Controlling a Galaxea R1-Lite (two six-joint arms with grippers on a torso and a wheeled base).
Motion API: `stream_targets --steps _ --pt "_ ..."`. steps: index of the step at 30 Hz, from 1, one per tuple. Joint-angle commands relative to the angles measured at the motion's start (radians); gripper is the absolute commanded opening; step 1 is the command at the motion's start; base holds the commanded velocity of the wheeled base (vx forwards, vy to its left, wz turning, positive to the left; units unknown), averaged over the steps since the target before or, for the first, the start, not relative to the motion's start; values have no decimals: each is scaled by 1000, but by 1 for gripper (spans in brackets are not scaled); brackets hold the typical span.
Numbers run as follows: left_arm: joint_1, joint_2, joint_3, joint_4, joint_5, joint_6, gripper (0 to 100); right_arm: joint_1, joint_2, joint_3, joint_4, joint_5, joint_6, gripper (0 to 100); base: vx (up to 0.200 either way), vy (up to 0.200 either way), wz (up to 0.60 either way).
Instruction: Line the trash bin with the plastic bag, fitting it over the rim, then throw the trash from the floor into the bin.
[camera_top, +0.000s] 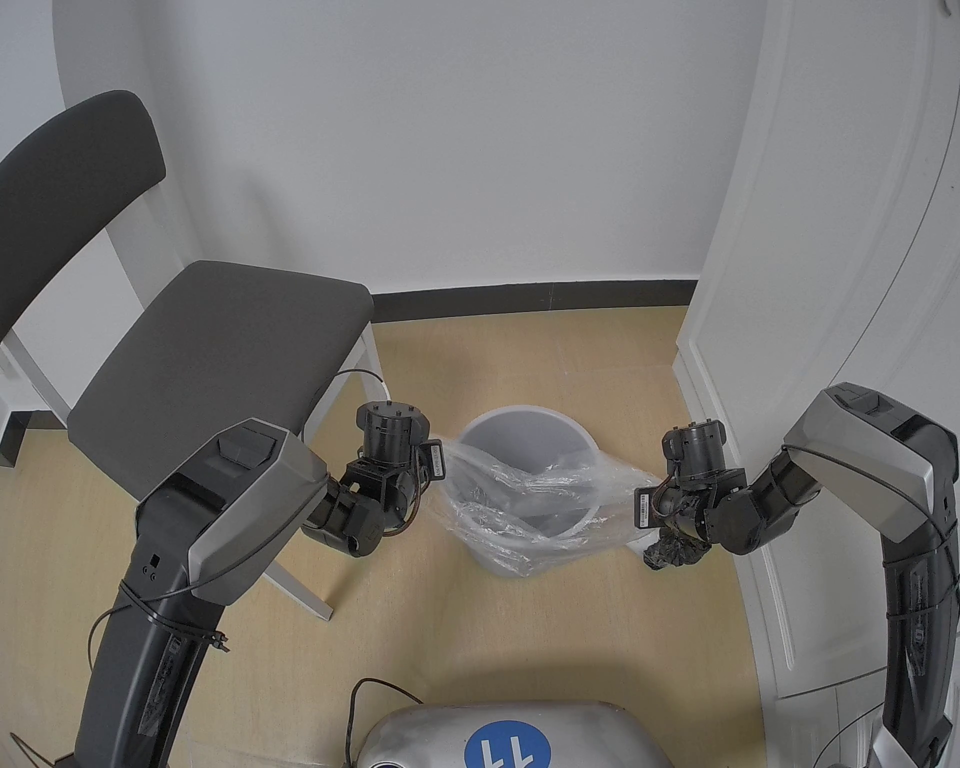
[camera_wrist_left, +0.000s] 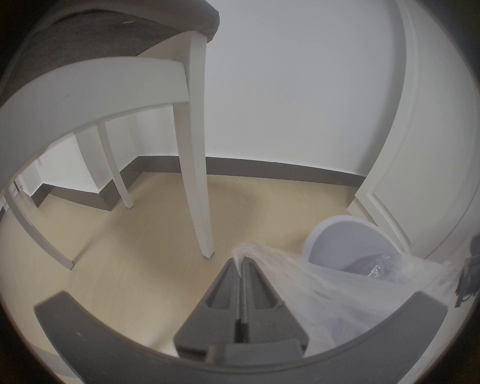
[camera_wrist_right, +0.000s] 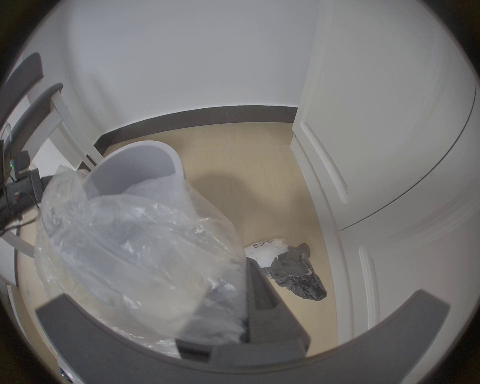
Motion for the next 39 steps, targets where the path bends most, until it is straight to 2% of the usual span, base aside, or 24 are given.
stream_targets --steps 1,12,15,21,22,24,25,26,27,28,31,39 --pt "11 -9 13 3 -1 2 0 -13 33 -15 1 -18 -12 0 0 0 0" --pt "-20 -40 77 -14 -4 1 0 12 12 6 -4 -16 -1 0 0 0 0" --pt "-43 -91 137 -21 -11 1 0 37 -30 46 -7 -15 0 0 0 0 0" --pt "-41 -98 149 -27 -9 4 0 41 -74 117 -7 10 -9 0 0 0 0" --pt "-40 -97 149 -27 -9 4 0 38 -77 118 -9 21 -9 100 0 0 0" --pt "-38 -97 149 -27 -11 4 0 27 -86 117 -32 62 -1 100 0 0 0" --pt "-38 -97 149 -27 -11 4 0 27 -86 117 -32 62 -1 100 0 0 0" --pt "-38 -95 151 -27 -11 5 0 0 -105 143 -62 117 -13 100 0 0 0" --pt "-38 -95 151 -27 -11 5 0 -8 -111 153 -68 134 -18 100 0 0 0" --pt "-38 -95 151 -27 -11 7 0 -29 -134 184 -70 194 -47 100 0 0 0" --pt "-37 -95 151 -27 -11 7 0 -77 -162 230 -79 295 -125 100 0 0 0" --pt "-35 -88 151 -27 -12 7 0 -108 -214 276 -82 340 -153 100 0 0 0"
